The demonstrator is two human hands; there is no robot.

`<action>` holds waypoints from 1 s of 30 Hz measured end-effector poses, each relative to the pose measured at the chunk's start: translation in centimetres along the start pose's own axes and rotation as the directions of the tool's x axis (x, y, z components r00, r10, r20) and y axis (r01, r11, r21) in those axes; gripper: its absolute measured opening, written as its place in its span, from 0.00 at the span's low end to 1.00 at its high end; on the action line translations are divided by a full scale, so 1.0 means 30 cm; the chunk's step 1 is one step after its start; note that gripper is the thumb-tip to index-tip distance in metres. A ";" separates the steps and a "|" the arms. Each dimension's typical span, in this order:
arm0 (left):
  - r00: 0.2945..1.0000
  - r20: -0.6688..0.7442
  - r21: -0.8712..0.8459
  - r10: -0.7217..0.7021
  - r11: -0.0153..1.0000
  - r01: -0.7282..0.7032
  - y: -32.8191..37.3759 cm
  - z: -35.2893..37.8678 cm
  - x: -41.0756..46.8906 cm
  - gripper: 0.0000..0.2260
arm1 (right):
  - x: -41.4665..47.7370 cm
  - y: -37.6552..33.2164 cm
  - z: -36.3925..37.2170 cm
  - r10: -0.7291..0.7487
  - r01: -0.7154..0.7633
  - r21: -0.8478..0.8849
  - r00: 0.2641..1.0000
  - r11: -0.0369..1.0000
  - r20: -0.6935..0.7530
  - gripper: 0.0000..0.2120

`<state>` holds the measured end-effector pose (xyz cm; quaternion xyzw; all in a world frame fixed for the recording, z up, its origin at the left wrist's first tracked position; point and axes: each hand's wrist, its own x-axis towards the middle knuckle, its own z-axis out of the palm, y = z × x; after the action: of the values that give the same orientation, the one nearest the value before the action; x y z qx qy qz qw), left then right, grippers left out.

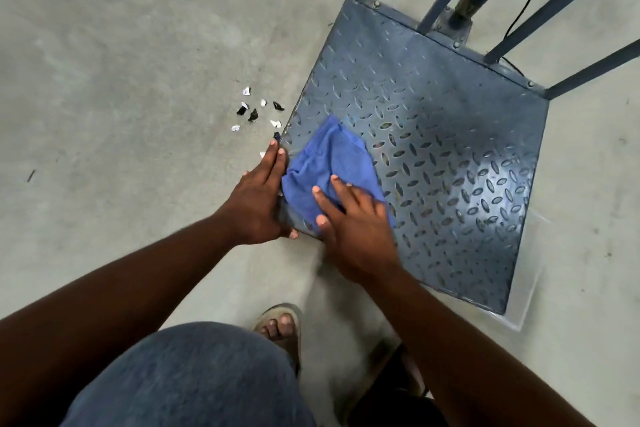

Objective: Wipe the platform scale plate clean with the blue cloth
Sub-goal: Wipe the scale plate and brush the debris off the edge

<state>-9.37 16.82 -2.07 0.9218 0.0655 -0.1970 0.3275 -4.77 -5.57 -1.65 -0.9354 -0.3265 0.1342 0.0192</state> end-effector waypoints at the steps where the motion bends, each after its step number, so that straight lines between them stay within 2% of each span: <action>1: 1.000 0.025 0.019 0.007 1.000 -0.007 -0.010 -0.018 0.002 0.71 | 0.009 0.034 -0.003 0.032 -0.032 -0.018 0.999 0.999 -0.021 0.25; 4: 0.989 0.146 0.038 0.019 0.999 -0.025 -0.036 -0.093 0.011 0.62 | 0.025 0.148 -0.011 0.199 -0.200 0.006 0.974 0.980 -0.105 0.25; 6: 0.984 0.174 0.054 0.027 0.998 -0.037 -0.052 -0.126 0.016 0.59 | 0.028 0.153 -0.005 0.227 -0.228 0.002 0.964 0.974 -0.139 0.25; 8: 0.985 0.169 0.072 0.024 0.997 -0.036 -0.053 -0.139 0.014 0.58 | 0.035 0.069 0.026 0.184 -0.179 0.042 0.969 0.983 -0.166 0.24; 10: 0.989 0.146 0.104 0.018 0.994 -0.034 -0.048 -0.147 0.012 0.55 | 0.045 -0.077 0.059 0.087 -0.071 0.102 0.983 0.992 -0.163 0.26; 12: 0.989 0.136 0.195 0.057 0.977 -0.083 -0.042 -0.161 0.015 0.51 | 0.043 -0.208 0.096 -0.015 0.032 0.117 0.989 0.993 -0.148 0.29; 14: 0.988 0.143 0.294 0.067 0.950 -0.106 -0.047 -0.179 0.023 0.53 | 0.042 -0.244 0.112 -0.048 0.062 0.106 0.991 0.992 -0.128 0.31; 16: 0.986 0.159 0.368 0.059 0.923 -0.114 -0.044 -0.190 0.027 0.58 | 0.030 -0.181 0.103 -0.005 0.012 0.074 0.995 0.997 -0.098 0.32; 19: 0.982 0.182 0.476 0.054 0.869 -0.136 -0.020 -0.195 0.028 0.63 | -0.004 -0.006 0.093 0.205 -0.204 0.022 0.977 0.979 -0.054 0.33; 22: 0.969 0.244 0.563 0.051 0.805 -0.184 0.025 -0.215 0.051 0.66 | -0.017 0.051 0.084 0.395 -0.393 0.046 0.918 0.918 -0.031 0.33; 24: 0.957 0.287 0.623 0.040 0.751 -0.218 0.069 -0.227 0.074 0.69 | 0.005 -0.007 0.082 0.400 -0.399 0.032 0.917 0.916 -0.006 0.33; 27: 0.948 0.317 0.688 0.009 0.685 -0.237 0.132 -0.230 0.082 0.71 | 0.009 -0.071 0.075 0.301 -0.301 0.012 0.954 0.954 -0.006 0.33; 30: 0.953 0.302 0.742 -0.037 0.636 -0.211 0.166 -0.214 0.061 0.70 | -0.035 -0.007 0.080 0.268 -0.267 0.032 0.963 0.963 -0.023 0.33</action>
<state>-4.40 16.97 4.62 0.9360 -0.1176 -0.3223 -0.0790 -6.30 -6.17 -3.70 -0.9723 -0.1948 0.1275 0.0189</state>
